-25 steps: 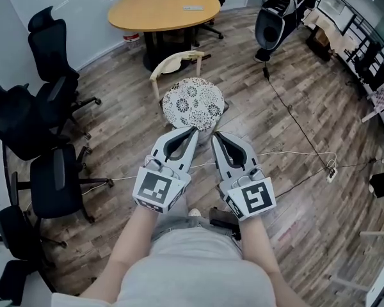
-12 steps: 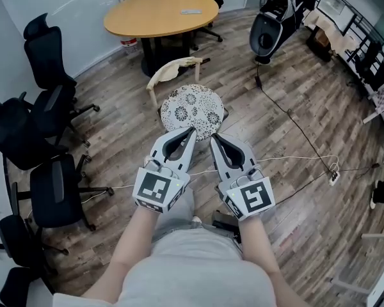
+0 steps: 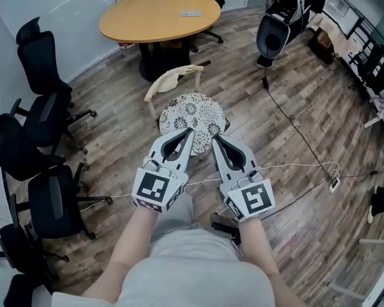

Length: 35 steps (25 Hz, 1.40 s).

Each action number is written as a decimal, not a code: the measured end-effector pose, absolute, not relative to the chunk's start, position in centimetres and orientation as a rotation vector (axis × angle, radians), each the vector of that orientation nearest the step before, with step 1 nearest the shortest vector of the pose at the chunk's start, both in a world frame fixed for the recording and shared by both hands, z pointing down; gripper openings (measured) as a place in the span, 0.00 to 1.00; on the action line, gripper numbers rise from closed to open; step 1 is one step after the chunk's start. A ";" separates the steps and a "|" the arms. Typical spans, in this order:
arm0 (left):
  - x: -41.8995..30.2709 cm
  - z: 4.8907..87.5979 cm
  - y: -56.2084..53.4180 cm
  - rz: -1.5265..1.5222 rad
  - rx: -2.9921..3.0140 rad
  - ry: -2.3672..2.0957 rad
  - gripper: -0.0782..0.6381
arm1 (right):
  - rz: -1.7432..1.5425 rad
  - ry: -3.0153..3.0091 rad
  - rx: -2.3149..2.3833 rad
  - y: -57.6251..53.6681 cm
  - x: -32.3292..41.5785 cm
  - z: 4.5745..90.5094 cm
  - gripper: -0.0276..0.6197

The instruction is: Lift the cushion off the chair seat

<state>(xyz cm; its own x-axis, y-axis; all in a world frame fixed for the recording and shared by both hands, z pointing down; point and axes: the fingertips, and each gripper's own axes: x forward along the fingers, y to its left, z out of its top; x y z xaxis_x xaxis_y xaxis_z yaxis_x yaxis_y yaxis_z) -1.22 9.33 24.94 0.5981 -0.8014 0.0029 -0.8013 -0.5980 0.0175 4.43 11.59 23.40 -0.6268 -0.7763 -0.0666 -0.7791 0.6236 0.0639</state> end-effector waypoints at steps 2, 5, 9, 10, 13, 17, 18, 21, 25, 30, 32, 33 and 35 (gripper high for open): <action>-1.7 25.1 7.6 -0.004 2.785 -1.402 0.11 | 0.136 2.806 -1.335 9.8 4.1 23.5 0.08; -2.5 25.8 5.0 0.009 2.765 -1.410 0.11 | 0.128 2.817 -1.316 7.1 3.4 23.8 0.08; -3.9 27.2 1.8 0.032 2.730 -1.419 0.11 | 0.101 2.801 -1.282 4.0 2.6 24.2 0.08; -4.3 27.5 1.0 0.033 2.722 -1.418 0.11 | 0.094 2.799 -1.278 3.1 2.4 24.4 0.08; -5.1 28.4 -1.6 0.045 2.706 -1.410 0.11 | 0.076 2.811 -1.282 0.4 1.6 24.9 0.08; -5.9 29.5 -4.7 0.069 2.698 -1.376 0.11 | 0.027 2.805 -1.316 -3.3 0.9 25.8 0.08; -6.0 29.8 -5.4 0.078 2.696 -1.363 0.11 | 0.015 2.804 -1.323 -4.1 0.8 26.0 0.08; -6.2 30.7 -7.5 0.093 2.688 -1.339 0.11 | 0.019 2.829 -1.330 -6.1 0.5 26.8 0.08; -6.6 32.5 -10.0 0.110 2.672 -1.336 0.11 | 0.023 2.863 -1.368 -8.1 0.9 28.5 0.08; -7.2 34.6 -12.5 0.148 2.632 -1.357 0.11 | -0.033 2.893 -1.401 -10.0 1.9 30.8 0.09; -7.4 35.5 -13.3 0.162 2.608 -1.378 0.11 | -0.047 2.912 -1.387 -10.6 2.1 31.6 0.09; -7.4 36.0 -13.6 0.165 2.593 -1.389 0.11 | -0.053 2.922 -1.379 -10.9 2.3 32.1 0.09; -7.2 36.9 -14.2 0.165 2.565 -1.411 0.11 | -0.067 2.941 -1.369 -11.6 2.9 33.0 0.09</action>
